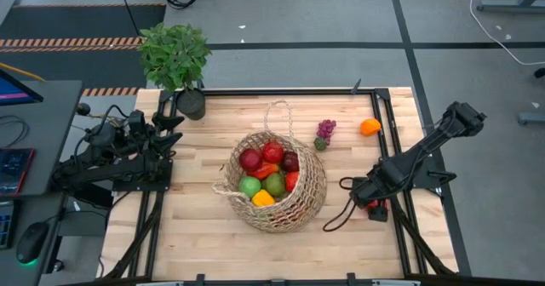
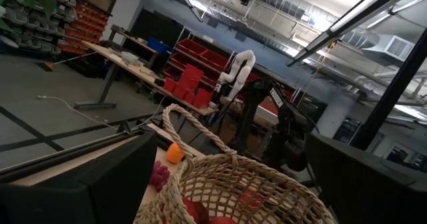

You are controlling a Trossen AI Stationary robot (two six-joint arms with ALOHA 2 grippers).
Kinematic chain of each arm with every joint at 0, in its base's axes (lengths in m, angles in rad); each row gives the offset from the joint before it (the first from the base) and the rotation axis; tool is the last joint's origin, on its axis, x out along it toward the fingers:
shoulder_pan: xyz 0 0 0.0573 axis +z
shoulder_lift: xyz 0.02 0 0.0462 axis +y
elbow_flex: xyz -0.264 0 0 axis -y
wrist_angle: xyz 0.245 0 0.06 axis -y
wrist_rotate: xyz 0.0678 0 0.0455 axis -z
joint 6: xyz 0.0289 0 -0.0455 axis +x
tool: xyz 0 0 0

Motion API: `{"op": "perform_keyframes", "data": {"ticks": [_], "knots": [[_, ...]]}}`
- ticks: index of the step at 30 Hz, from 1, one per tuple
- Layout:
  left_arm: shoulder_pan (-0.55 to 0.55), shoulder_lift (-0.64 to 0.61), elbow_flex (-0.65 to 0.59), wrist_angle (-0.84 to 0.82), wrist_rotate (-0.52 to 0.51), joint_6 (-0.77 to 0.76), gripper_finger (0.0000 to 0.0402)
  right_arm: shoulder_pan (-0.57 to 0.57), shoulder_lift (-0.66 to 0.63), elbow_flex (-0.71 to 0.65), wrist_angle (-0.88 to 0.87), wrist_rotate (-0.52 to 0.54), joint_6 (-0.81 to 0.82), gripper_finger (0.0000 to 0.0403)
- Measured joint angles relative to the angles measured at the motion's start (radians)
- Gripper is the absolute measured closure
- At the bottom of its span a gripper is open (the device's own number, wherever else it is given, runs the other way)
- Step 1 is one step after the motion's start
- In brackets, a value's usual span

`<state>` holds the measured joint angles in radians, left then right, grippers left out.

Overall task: Build produce basket
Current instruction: Put the red apple into the brown basket

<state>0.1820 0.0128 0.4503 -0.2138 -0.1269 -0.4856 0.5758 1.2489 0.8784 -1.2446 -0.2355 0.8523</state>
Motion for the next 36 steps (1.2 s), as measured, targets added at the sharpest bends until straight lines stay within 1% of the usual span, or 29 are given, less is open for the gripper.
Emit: {"op": "perform_keyframes", "data": {"ticks": [3,5,8,10,13,25,30,33,36], "knots": [[0.000,0.000,0.000,0.000,0.000,0.000,0.0012,0.016,0.000,-0.027,0.010,0.051,0.108,0.0005],[0.000,0.000,0.000,0.000,0.000,0.000,0.0012,0.021,0.000,-0.050,0.032,0.047,0.145,0.0005],[0.000,0.000,0.000,0.000,0.000,0.000,0.0012,0.020,0.000,-0.064,0.077,0.007,0.181,0.0004],[0.000,0.000,0.000,0.000,0.000,0.000,0.0012,0.018,0.000,-0.064,0.102,-0.023,0.179,0.0004],[0.000,0.000,0.000,0.000,0.000,0.000,0.0012,0.006,-0.002,-0.054,0.096,-0.055,0.170,0.0004],[0.000,0.000,0.000,0.000,0.000,0.000,0.0012,-0.011,-0.008,0.092,0.005,-0.059,0.221,0.0003],[0.000,0.000,0.000,0.000,0.000,0.000,0.0012,-0.005,-0.008,0.113,-0.025,-0.066,0.233,0.0004],[0.000,0.000,0.000,0.000,0.000,0.000,0.0012,0.022,-0.008,0.113,-0.051,-0.050,0.232,0.0003],[0.000,0.000,0.000,0.000,0.000,0.000,0.0012,0.057,-0.008,0.111,-0.066,-0.001,0.226,0.0003]]}}
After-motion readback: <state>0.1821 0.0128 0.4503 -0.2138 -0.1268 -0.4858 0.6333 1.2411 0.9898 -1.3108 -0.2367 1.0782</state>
